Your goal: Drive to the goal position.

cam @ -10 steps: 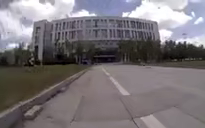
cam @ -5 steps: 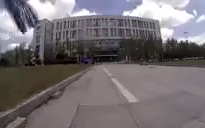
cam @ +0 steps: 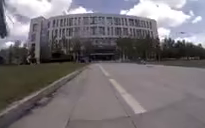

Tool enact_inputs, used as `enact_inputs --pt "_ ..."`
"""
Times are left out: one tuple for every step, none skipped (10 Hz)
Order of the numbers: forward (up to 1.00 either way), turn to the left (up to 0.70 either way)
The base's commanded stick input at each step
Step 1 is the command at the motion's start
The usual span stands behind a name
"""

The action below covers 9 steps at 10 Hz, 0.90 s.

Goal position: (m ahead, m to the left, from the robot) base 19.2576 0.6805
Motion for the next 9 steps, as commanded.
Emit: enact_inputs --pt "0.70 0.00" --pt "0.70 0.00" --pt "0.70 0.00" --pt "0.70 0.00" --pt "0.70 0.00" --pt "0.70 0.00" --pt "0.70 0.00" --pt "0.70 0.00" --pt "0.70 0.00"
